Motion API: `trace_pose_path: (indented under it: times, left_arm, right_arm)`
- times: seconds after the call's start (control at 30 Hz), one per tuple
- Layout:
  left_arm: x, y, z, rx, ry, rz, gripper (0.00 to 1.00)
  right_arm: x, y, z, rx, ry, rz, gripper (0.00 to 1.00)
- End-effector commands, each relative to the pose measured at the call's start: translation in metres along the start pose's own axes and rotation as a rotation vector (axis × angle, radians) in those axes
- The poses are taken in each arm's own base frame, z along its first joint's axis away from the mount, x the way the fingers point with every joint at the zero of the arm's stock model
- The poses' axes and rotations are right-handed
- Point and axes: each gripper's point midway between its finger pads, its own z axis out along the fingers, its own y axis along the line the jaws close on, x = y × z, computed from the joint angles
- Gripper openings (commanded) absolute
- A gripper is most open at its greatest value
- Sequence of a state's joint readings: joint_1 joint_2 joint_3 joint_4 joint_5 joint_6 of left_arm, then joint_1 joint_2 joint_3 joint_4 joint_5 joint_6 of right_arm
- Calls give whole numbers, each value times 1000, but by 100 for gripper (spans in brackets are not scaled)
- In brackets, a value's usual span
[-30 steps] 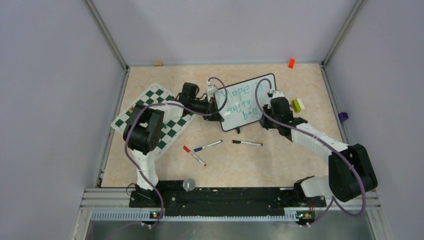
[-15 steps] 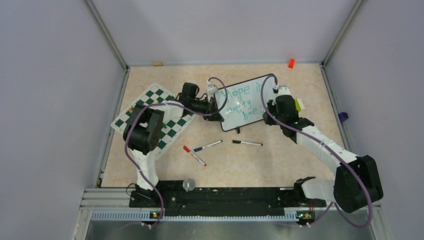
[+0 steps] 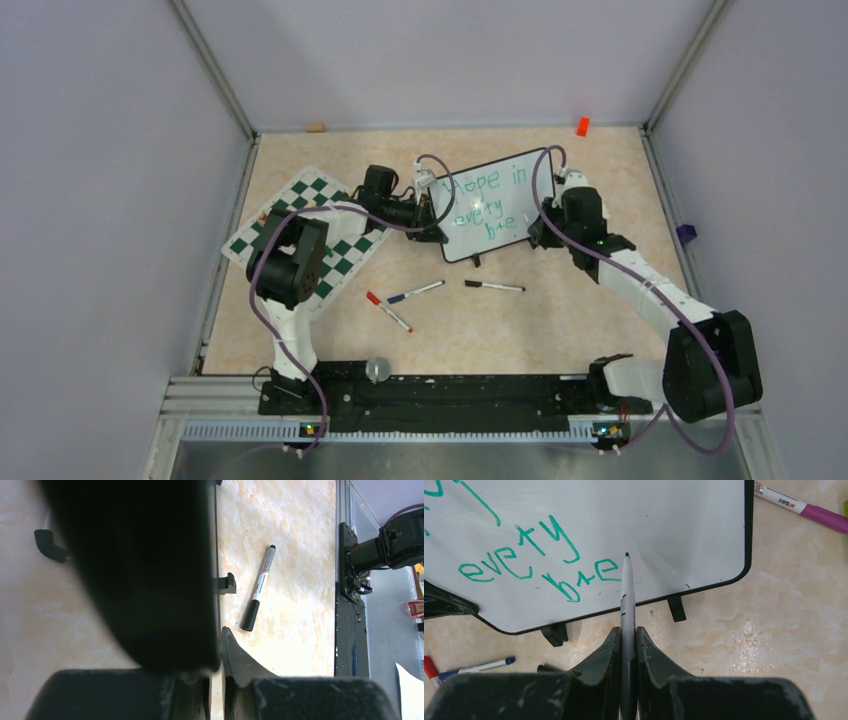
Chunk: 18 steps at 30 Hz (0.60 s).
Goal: Write a sentence on the whiteboard
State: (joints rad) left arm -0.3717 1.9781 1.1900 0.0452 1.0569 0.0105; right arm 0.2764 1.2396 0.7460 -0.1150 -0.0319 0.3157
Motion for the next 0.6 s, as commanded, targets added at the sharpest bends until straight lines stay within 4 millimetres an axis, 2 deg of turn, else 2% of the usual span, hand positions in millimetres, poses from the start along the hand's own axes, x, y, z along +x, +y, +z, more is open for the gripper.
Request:
trace_pose_path:
  times: [0.0,0.27,0.57]
  left_arm:
    - [6,-5,5,5,28,30,0]
    - [6,-6,5,7,29,30,0]
    - [6,-5,5,7,28,31,0]
  right_arm:
    - [-10,6,5,-34,-16,0,0]
    - [-7,-5,10,23,-5,4,0]
    - [-10,-7,17,30,-7,16,0]
